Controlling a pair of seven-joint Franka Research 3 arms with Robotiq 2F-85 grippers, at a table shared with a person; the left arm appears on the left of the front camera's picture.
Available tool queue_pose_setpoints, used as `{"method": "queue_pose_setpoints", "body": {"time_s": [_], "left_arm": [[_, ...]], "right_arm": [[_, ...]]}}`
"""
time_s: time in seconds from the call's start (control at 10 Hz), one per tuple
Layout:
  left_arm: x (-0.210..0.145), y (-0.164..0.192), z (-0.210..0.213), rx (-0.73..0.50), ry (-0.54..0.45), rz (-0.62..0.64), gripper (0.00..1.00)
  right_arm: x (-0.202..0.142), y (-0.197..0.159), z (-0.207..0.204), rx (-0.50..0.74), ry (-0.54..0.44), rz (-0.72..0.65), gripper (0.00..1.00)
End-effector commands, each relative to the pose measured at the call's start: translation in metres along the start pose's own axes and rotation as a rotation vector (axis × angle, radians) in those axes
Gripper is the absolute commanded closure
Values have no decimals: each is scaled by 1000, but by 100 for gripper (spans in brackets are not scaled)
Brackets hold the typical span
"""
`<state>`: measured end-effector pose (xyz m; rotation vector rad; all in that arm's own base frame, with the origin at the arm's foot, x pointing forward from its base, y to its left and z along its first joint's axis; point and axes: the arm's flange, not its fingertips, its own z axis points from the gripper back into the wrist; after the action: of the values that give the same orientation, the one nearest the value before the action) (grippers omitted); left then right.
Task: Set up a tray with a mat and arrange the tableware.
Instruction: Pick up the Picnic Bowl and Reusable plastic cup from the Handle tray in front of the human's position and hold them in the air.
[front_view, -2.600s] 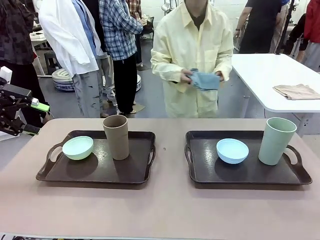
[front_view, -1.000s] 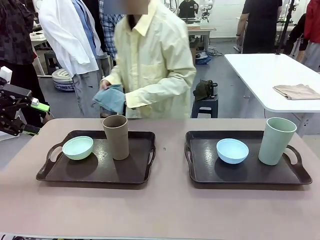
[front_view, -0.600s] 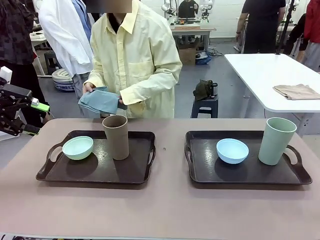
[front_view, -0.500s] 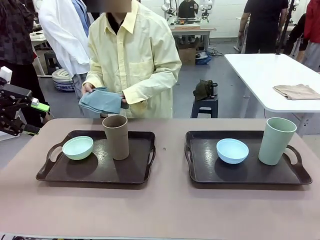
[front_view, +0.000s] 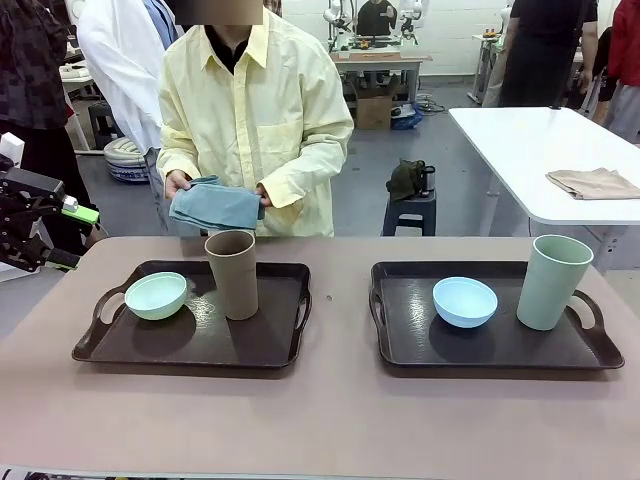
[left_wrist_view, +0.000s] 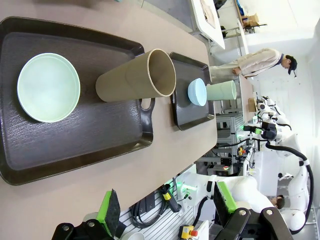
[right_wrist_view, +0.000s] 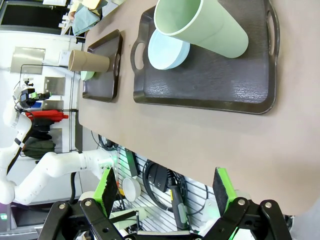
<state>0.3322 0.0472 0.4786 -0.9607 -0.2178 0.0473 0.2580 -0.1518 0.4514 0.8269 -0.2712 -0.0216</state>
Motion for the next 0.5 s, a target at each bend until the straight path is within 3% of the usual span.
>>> {"method": "queue_pose_setpoints", "body": {"time_s": [0.0,0.4], "left_arm": [[0,1,1,-18,-1,6,0],[0,1,1,-18,-1,6,0]], "right_arm": [[1,-1,-2,21,-3,14,0],[1,-1,-2,21,-3,14,0]]}}
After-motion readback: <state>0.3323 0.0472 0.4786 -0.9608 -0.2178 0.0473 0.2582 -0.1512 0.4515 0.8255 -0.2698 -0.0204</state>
